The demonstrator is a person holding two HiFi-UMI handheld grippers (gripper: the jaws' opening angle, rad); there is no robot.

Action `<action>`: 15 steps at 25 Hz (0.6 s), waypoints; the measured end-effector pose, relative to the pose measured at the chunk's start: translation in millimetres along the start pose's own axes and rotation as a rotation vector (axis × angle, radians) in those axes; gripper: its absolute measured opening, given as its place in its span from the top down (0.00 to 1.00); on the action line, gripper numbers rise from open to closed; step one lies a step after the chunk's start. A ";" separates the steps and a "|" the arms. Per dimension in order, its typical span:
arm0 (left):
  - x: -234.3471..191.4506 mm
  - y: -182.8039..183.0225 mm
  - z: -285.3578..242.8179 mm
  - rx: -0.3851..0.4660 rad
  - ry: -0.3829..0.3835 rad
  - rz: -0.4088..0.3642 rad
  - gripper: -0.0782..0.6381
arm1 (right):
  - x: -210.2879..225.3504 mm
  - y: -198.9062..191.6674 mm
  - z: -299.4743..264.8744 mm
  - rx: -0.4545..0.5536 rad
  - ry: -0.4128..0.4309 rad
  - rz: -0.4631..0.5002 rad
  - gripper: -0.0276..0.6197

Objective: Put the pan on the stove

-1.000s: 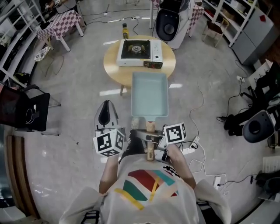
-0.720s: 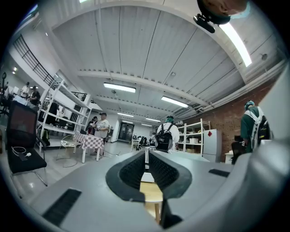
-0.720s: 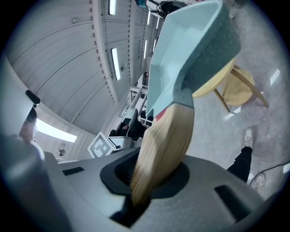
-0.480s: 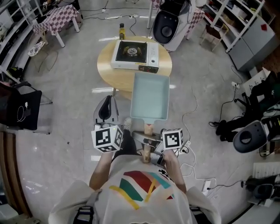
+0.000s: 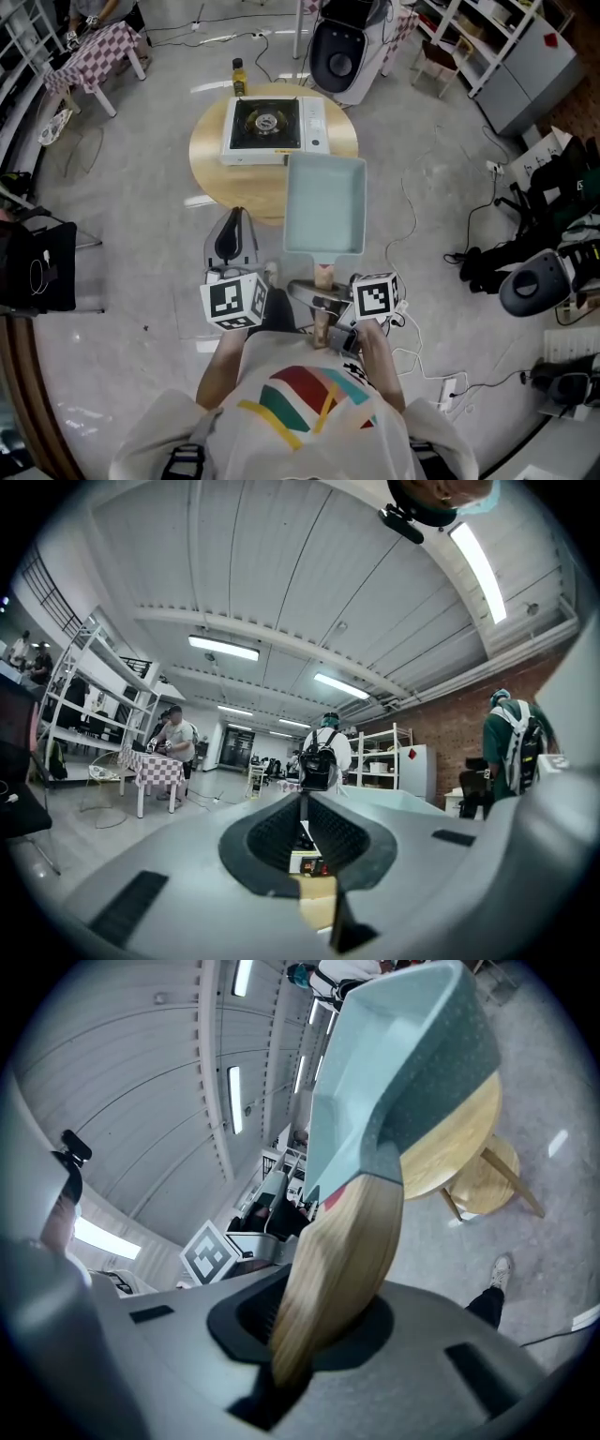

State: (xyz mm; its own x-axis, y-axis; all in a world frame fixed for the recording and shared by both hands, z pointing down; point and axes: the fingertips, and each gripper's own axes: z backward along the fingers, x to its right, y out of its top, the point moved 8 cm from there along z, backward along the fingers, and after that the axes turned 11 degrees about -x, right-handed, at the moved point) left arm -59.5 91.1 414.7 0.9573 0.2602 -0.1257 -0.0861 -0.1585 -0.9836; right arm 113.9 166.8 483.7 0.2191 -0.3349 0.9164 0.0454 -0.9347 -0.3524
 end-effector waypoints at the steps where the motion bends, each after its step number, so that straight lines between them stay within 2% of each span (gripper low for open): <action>1: -5.1 1.1 -8.9 -0.003 -0.001 0.005 0.86 | 2.3 8.3 -2.2 0.001 0.000 -0.003 0.91; 8: -35.1 13.1 -74.7 -0.032 -0.016 0.008 0.86 | 7.0 80.4 -20.1 0.011 0.005 -0.023 0.91; 15: -65.9 31.1 -144.4 -0.050 -0.047 -0.035 0.86 | 9.3 158.5 -43.4 0.033 -0.015 -0.005 0.91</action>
State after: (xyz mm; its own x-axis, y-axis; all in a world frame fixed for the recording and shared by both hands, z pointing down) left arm -85.4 -68.5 411.1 0.9455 0.3103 -0.0987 -0.0379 -0.1961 -0.9798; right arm 80.8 10.4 444.5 0.2332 -0.3278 0.9155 0.0783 -0.9321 -0.3537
